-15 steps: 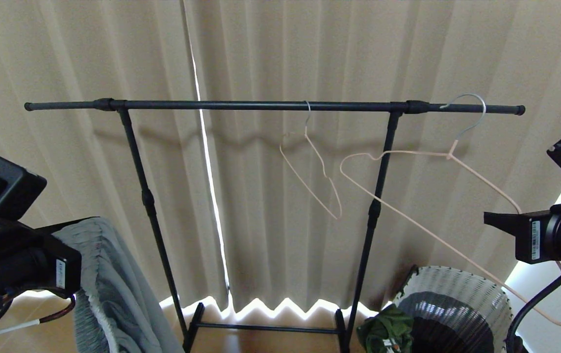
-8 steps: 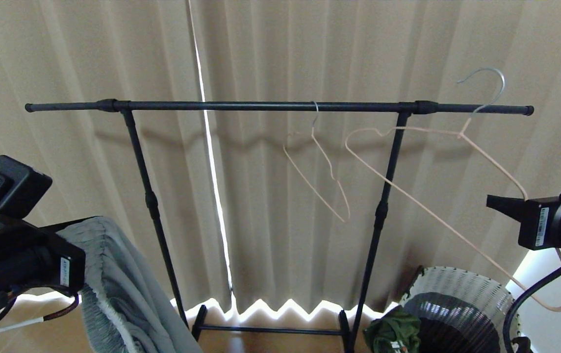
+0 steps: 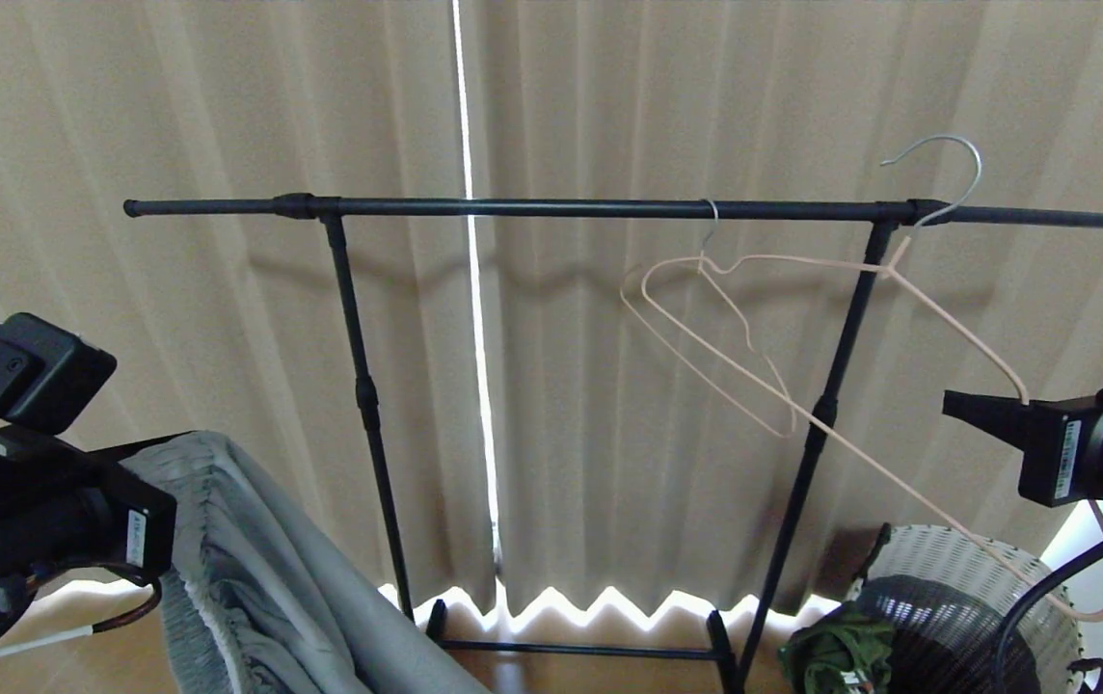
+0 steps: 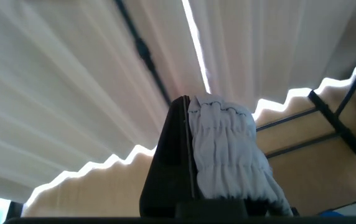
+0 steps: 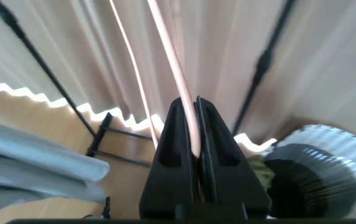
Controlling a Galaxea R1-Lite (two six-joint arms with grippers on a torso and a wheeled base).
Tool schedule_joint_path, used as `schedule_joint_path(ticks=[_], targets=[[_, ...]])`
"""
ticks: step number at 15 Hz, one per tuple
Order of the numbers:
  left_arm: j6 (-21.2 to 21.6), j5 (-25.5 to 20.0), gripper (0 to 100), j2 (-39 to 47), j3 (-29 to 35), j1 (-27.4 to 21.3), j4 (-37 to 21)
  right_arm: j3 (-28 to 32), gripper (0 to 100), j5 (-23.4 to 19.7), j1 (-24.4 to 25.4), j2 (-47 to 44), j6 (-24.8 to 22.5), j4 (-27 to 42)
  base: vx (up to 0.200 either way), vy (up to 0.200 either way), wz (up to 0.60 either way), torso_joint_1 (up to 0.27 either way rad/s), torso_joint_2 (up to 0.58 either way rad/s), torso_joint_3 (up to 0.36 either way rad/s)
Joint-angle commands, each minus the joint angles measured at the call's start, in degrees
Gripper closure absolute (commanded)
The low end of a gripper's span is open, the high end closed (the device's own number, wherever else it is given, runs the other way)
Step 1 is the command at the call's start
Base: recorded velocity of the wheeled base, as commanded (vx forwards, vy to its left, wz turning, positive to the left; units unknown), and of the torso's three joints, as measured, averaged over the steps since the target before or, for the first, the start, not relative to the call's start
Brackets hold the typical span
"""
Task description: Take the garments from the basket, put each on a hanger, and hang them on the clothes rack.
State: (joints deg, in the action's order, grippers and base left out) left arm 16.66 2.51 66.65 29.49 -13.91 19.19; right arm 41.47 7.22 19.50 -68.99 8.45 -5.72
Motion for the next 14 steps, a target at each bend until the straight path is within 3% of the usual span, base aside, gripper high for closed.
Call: schedule_joint_path(ticks=[1,5,9,14], targets=[[-0.05,0.13,100,1.65,-0.05,-1.91,-0.03,-0.69,100,-0.19,1.68,-0.8,-0.01,0.0,0.0,0.0,0.0,0.0,0.0,0.0],[-0.4,0.13,100,2.52,0.75,-6.92,1.73,-0.95,100,-0.36,5.28,-0.89,-0.01,0.0,0.0,0.0,0.0,0.0,0.0,0.0],[-0.84,1.62,100,8.06,7.16,-9.12,1.47,-1.75,100,-0.36,11.61,-1.5,0.52,-0.08,0.0,0.0,0.0,0.0,0.0,0.0],[-0.93,10.94,100,18.52,17.36,-9.29,1.29,-1.48,100,-0.63,16.09,-2.38,1.66,-2.63,0.0,0.0,0.0,0.0,0.0,0.0]])
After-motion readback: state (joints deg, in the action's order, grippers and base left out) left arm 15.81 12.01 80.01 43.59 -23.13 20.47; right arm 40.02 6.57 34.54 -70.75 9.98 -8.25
